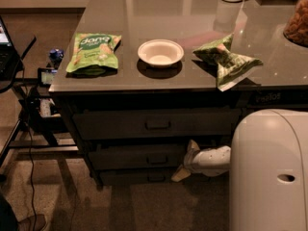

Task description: Open middle drawer

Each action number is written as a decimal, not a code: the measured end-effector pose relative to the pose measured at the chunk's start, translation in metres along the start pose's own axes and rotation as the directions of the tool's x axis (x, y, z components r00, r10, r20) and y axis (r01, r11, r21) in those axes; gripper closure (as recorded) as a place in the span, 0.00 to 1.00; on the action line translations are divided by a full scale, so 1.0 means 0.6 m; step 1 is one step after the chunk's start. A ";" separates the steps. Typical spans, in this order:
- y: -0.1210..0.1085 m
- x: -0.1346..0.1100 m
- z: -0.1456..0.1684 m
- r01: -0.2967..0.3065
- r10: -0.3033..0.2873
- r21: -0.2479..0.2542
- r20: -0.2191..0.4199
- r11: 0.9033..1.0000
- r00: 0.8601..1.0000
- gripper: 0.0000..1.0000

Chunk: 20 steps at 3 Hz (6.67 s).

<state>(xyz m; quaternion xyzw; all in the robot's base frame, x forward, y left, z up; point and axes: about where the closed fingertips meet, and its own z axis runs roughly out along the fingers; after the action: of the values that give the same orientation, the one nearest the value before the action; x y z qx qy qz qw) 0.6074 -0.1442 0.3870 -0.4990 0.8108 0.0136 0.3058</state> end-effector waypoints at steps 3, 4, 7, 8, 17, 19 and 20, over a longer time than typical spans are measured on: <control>0.046 0.076 -0.098 -0.041 0.040 0.019 0.030 0.999 0.999 0.00; 0.050 0.070 -0.100 -0.046 0.045 0.017 0.038 0.999 0.998 0.00; 0.046 -0.024 -0.145 0.015 -0.019 0.045 0.092 0.999 0.996 0.00; 0.049 -0.038 -0.118 0.015 -0.018 0.026 0.102 1.000 0.995 0.00; 0.050 -0.006 -0.055 0.033 -0.034 -0.089 -0.013 0.995 0.999 0.00; 0.049 -0.024 -0.025 0.065 -0.070 -0.127 -0.028 0.990 0.997 0.00; 0.073 -0.022 -0.004 0.061 -0.067 -0.168 -0.030 0.984 0.997 0.00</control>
Offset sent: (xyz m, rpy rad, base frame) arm -0.1380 -0.1002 0.0406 0.1010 -0.0311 -0.0526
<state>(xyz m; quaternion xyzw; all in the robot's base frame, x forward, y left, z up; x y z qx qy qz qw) 0.5746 -0.1126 0.3834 -0.5490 0.7955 0.0627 0.2486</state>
